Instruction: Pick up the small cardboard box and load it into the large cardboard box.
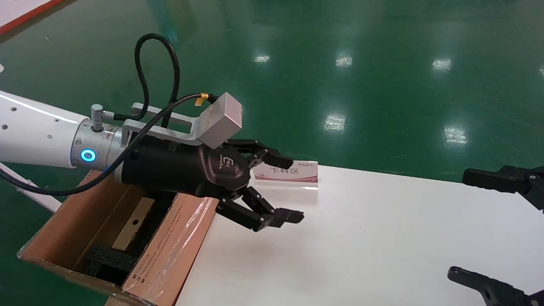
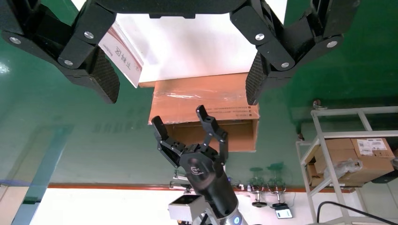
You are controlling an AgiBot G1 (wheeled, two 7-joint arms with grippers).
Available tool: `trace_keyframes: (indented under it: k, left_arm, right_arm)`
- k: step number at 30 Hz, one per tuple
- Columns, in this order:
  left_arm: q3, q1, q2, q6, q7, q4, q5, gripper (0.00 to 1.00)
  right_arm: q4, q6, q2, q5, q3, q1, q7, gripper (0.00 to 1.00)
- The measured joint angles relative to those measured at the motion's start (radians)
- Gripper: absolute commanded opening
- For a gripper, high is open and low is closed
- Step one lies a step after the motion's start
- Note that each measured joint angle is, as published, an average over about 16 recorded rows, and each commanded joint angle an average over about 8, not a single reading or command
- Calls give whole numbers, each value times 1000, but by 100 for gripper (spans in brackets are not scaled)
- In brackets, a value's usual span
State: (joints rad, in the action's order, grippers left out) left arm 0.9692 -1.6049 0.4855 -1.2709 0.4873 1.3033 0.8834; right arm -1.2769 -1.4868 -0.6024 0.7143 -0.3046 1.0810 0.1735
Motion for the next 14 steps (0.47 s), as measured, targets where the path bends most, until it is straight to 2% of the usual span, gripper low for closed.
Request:
trace_keyframes:
  k: [7,14]
  left_arm:
    - [-181,140,33,-59,-79,-5,-40,100]
    - [-273,210,50,-89,-118,-8,-60,100]
  right_arm:
    - [0,0,0,0,0,0,0,100]
    - [0,0,0,0,0,0,0,100]
